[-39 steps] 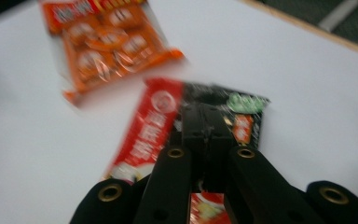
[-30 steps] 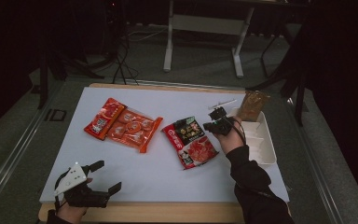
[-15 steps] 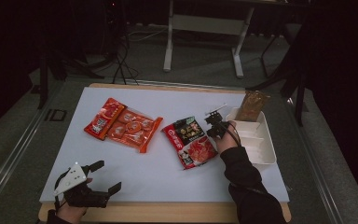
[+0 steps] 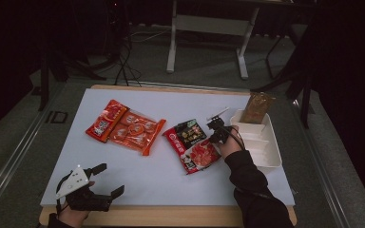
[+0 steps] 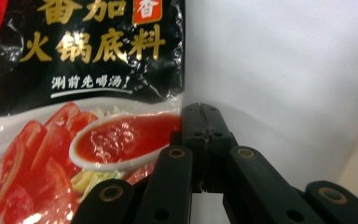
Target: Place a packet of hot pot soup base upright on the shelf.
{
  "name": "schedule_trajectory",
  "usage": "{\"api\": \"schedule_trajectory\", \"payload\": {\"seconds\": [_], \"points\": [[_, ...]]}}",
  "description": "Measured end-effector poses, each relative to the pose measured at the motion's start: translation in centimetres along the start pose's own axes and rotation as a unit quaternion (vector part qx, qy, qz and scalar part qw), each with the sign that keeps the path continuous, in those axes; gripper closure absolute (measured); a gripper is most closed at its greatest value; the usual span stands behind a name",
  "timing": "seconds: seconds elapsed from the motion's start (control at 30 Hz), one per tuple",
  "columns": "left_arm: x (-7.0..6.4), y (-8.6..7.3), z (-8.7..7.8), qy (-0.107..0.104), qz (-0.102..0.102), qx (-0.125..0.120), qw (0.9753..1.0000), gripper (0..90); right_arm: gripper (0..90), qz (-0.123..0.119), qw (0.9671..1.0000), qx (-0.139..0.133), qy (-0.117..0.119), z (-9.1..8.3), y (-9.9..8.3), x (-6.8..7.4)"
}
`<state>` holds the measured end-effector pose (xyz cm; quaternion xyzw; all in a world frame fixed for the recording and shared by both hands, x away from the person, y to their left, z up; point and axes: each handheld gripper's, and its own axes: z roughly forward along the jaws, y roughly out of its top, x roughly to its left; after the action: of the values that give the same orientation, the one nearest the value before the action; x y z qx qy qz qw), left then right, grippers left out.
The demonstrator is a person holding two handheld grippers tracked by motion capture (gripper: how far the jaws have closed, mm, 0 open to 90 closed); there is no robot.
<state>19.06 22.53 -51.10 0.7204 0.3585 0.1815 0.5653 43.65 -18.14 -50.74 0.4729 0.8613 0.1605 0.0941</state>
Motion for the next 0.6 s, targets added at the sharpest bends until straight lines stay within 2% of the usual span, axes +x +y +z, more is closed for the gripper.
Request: {"api": "schedule_trajectory", "payload": {"seconds": [0.3,0.43,0.6], "points": [[0.0,0.0,-0.1,0.000,-0.001,0.000,1.0000,0.6,90.0,-0.045,0.9984,0.009,0.033,-0.6,-1.2,2.2],[0.0,0.0,0.0,-0.001,0.000,0.000,1.0000,0.6,90.0,-0.071,0.9963,0.016,0.047,-1.0,-2.0,3.0],[0.0,0.0,0.0,0.001,-0.001,-0.001,1.0000,0.6,90.0,-0.086,0.9935,0.021,0.072,-1.5,-3.2,4.2]]}}
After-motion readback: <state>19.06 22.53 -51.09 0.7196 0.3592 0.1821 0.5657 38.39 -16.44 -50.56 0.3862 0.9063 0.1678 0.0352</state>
